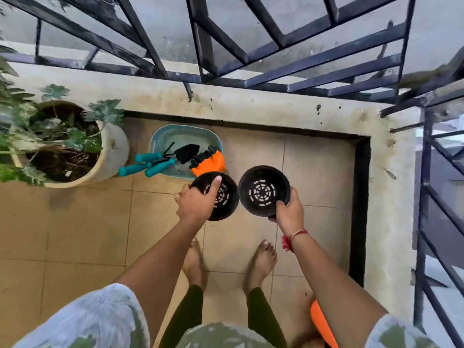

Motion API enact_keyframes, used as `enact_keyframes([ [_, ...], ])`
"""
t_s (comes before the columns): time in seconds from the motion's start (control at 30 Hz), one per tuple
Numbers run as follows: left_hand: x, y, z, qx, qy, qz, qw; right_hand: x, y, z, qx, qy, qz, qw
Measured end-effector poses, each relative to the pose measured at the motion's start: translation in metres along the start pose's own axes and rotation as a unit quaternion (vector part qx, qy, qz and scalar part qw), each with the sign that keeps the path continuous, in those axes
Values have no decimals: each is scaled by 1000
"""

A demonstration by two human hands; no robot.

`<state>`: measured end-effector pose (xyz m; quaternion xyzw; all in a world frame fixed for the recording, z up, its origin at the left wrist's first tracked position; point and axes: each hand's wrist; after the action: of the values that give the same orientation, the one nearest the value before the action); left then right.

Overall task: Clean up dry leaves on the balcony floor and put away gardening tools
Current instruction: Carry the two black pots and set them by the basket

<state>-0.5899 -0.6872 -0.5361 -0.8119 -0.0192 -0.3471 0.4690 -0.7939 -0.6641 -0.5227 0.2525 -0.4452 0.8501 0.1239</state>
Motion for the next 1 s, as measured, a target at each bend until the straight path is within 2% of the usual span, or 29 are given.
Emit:
enact_keyframes([
  [0.27, 23, 7, -9, 9, -53, -11, 998, -15, -8, 15, -25, 56, 63, 996],
  [0.4, 31, 17, 3, 38, -123, -32, 991, -27, -13, 19, -32, 70, 95, 992],
  [0.6, 58, 25, 46, -28, -92, -34, 995, -48, -25, 28, -37, 58, 90, 994],
  [0.73, 74, 26, 77, -73, -69, -52, 994, -70, -27, 34, -19, 8, 100, 995],
  [1.0, 98, 36, 156, 1, -28, -84, 996, -134, -38, 20, -27, -49, 126, 990],
])
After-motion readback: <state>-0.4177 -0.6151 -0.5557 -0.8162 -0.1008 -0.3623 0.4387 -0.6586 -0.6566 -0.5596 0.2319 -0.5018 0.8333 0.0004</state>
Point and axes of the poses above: each hand's wrist, its own y-axis towards the middle knuckle, its own x-axis out of the back of the hand, z = x × y, and after that the axes turned 10 degrees about -y, right-handed
